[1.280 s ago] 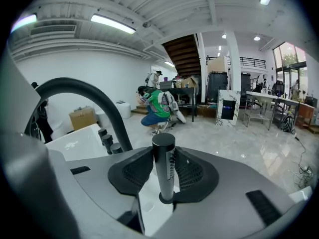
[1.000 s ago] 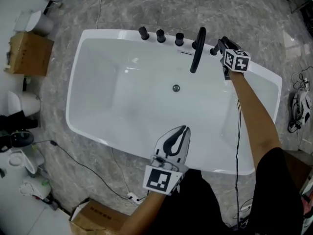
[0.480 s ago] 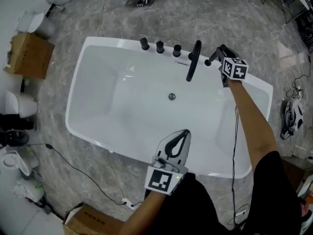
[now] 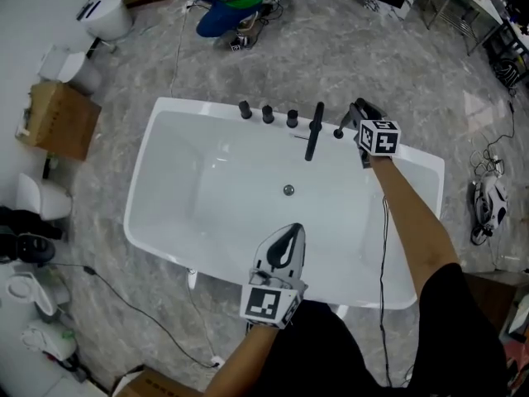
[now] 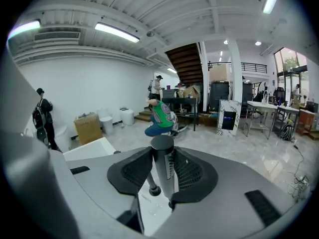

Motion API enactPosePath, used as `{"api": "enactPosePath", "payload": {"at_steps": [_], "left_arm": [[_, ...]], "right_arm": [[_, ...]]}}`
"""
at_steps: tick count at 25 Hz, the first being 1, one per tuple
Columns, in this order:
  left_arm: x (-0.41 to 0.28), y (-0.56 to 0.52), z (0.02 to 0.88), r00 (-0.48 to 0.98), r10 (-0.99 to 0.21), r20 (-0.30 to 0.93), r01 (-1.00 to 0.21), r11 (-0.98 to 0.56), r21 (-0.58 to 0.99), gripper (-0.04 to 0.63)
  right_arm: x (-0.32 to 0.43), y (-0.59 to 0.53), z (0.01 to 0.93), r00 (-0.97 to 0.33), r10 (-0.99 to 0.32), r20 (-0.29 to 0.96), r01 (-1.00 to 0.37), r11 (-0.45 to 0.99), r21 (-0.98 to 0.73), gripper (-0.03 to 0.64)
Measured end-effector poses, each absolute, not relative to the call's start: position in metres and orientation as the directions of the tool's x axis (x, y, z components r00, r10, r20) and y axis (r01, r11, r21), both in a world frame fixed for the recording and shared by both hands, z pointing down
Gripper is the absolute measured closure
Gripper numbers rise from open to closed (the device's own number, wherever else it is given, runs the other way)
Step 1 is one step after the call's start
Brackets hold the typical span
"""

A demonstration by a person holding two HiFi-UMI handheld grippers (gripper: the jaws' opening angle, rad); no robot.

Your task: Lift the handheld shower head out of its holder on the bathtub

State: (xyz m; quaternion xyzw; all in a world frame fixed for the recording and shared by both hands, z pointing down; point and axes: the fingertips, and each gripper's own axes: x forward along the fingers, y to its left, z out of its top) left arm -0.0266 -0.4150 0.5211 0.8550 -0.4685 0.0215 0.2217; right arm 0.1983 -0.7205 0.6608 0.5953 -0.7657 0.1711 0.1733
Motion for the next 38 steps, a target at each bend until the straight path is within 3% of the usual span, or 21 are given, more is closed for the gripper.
{"api": "enactPosePath", "payload": {"at_steps": [22,38], "left_arm": [[-0.085,-0.385,0.407,0.586,-0.803,0.108,-0.787,-0.532,0.313,0.591],[-0.107,-0.397,0.353,0.626,-0.779,0.036,-0.759,-0.598,0.257,0.591]], "right_arm": [[0.183,-0.691,0.453,-0.175,-0.927,0.33,-0.982,0.189,0.009,0.494],[0.166,-0.673,0.355,-0.14,-0.958,0.249,-0.987,0.154,0.038,0.494]]}}
